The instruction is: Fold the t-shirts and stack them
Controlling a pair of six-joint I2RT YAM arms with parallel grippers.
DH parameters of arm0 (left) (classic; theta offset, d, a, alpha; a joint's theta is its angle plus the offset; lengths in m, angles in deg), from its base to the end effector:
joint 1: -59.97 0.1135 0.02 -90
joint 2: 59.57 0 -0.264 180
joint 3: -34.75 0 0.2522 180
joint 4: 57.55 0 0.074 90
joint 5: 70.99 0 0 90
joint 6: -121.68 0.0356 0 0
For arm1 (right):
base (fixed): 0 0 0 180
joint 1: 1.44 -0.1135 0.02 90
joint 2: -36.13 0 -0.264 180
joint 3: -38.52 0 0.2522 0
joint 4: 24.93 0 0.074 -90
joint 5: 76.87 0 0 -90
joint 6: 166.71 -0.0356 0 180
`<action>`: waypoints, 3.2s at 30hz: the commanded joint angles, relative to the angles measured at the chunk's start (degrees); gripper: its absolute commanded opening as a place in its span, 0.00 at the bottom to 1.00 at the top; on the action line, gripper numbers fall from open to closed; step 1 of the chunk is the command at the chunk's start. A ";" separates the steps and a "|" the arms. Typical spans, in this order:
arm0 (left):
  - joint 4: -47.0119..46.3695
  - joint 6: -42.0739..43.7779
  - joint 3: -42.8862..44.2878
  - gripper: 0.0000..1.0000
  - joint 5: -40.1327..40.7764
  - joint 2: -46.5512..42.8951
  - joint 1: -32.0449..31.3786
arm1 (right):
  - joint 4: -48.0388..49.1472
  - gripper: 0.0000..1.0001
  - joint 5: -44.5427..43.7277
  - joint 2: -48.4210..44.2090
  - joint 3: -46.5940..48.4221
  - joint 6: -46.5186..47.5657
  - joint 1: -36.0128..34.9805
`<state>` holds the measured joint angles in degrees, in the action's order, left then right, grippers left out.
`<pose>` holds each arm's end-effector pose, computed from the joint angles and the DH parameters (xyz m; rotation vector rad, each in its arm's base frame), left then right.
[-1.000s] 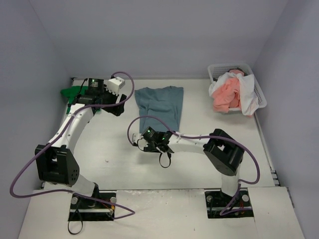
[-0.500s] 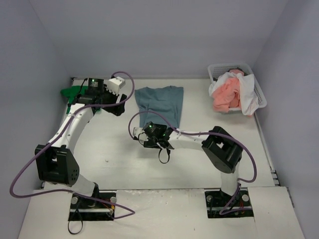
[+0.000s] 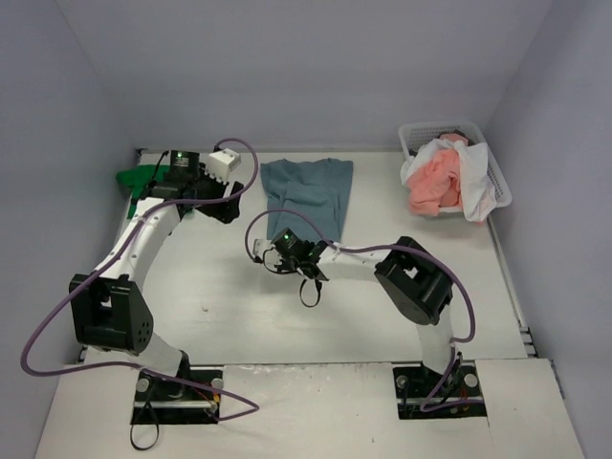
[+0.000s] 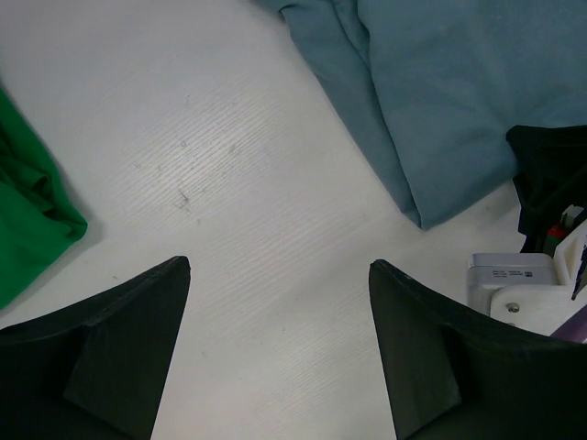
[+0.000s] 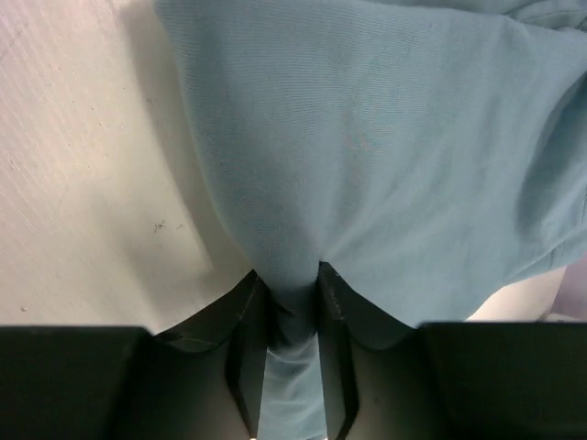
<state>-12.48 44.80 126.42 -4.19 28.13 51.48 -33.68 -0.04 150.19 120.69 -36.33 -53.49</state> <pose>0.3356 -0.0643 0.3246 0.6261 2.1638 -0.4188 0.2673 0.3295 0.1506 -1.5481 1.6497 -0.1539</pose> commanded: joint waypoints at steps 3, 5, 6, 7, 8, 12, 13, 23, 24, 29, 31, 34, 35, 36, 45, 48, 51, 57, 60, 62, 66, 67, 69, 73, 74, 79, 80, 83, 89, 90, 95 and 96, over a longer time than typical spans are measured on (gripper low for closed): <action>-2.22 -0.56 1.37 0.73 -2.37 0.01 1.11 | -8.79 0.14 5.87 4.24 -2.22 -1.88 0.81; -2.22 -0.56 1.54 0.73 -2.55 -0.07 1.28 | -9.15 0.08 6.49 3.45 -2.31 -2.23 0.81; -2.13 -0.56 1.54 0.73 -2.72 -0.34 1.28 | -9.84 0.07 7.36 3.01 -2.31 -2.32 0.81; -2.13 -0.56 1.54 0.73 -2.90 -0.34 1.46 | -10.46 0.04 7.98 2.14 -2.22 -2.41 0.81; -2.22 -0.56 1.54 0.73 -2.90 -0.34 1.46 | -10.99 0.02 8.59 1.52 -2.22 -2.76 0.81; -1.96 -0.64 1.54 0.73 -3.17 -0.69 1.72 | -15.99 0.00 13.68 -4.70 -1.52 -3.20 0.46; -1.95 -0.64 1.72 0.73 -3.17 -0.69 1.81 | -17.57 0.00 15.26 -5.86 -0.73 -3.12 0.29; -0.38 -0.64 3.30 0.73 -2.82 -1.74 2.69 | -27.34 0.00 22.22 -22.54 -3.44 -0.83 -6.56; -0.20 -0.56 3.39 0.73 -2.73 -1.83 2.86 | -27.51 0.00 22.05 -23.70 -3.89 -1.00 -8.48; 1.64 0.06 4.35 0.73 -2.38 -2.62 3.74 | -28.74 0.00 23.10 -30.98 -3.89 -1.88 -13.24; 2.17 0.15 4.71 0.73 -2.38 -2.88 3.83 | -28.92 0.00 23.19 -31.61 -3.45 -1.97 -14.12; 2.70 0.23 4.97 0.73 -2.29 -3.50 4.18 | -29.27 0.00 23.36 -33.72 -2.31 -2.15 -15.01; 2.88 0.15 5.06 0.73 -2.20 -3.59 4.27 | -29.36 0.00 23.45 -33.99 -1.96 -2.06 -15.01; 3.14 0.32 5.23 0.73 -2.20 -3.76 4.27 | -29.45 0.00 23.28 -34.34 -1.43 -1.89 -15.01; 3.06 -0.12 5.50 0.73 -2.20 -3.68 4.45 | -28.93 0.00 25.30 -31.19 3.04 2.68 -8.78; 2.70 -0.21 4.98 0.73 -2.20 -3.50 4.45 | -28.48 0.00 26.61 -28.56 6.11 4.09 -5.79; 2.27 -0.12 4.71 0.73 -2.11 -3.41 4.45 | -28.31 0.00 28.63 -25.66 8.76 5.58 -2.89; 1.91 0.15 4.80 0.73 -2.11 -3.41 4.62 | -27.87 0.00 32.67 -19.07 14.12 7.96 0.98; 1.47 0.06 4.88 0.73 -2.55 -3.33 4.80 | -27.43 0.00 33.82 -15.46 15.97 9.19 2.82; 0.95 -0.20 4.62 0.73 -2.81 -2.89 4.89 | -27.17 0.00 34.96 -12.83 17.63 10.15 3.80; -0.37 -0.47 3.92 0.73 -3.17 -1.75 4.98 | -26.81 0.00 36.46 -8.69 20.98 11.64 7.04; -0.46 -0.38 3.92 0.73 -3.17 -1.05 4.98 | -26.73 0.00 36.72 -7.90 21.77 11.82 7.66; -0.81 -0.38 4.00 0.73 -3.17 -0.43 5.06 | -26.73 0.00 37.25 -5.70 23.96 12.61 8.89; -1.86 -0.38 4.18 0.73 -3.17 1.15 5.06 | -26.73 0.00 37.78 -2.45 27.48 13.41 10.48; -1.95 -0.55 4.18 0.73 -3.34 1.42 5.06 | -26.81 0.00 37.78 -2.00 28.18 13.58 10.74; -2.48 -0.82 4.97 0.73 -3.87 3.00 5.06 | -26.81 0.00 37.25 0.63 32.32 14.90 11.97; -2.57 -0.91 4.97 0.73 -3.96 3.18 5.06 | -26.90 0.00 36.99 1.07 33.63 15.08 12.06; -2.48 -0.73 5.06 0.73 -3.87 3.35 5.06 | -26.90 0.00 36.81 2.30 35.30 15.34 12.24; -3.36 -0.82 4.18 0.73 -4.48 3.09 5.24 | -26.81 0.00 36.99 5.20 38.65 15.43 12.94; -3.53 -0.82 4.01 0.73 -4.48 3.00 5.24 | -26.81 0.00 37.07 5.73 39.08 15.43 13.11; -3.89 -1.08 3.39 0.73 -4.83 2.83 5.33 | -26.46 0.00 37.78 10.12 43.29 15.25 14.08; -4.06 -1.08 3.30 0.73 -4.92 2.74 5.41 | -26.46 0.00 37.60 10.83 44.09 15.25 14.34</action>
<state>-13.13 44.43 128.52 -7.34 32.59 56.36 -62.49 36.83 160.50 160.84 -21.51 -40.15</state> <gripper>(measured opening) 0.734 0.088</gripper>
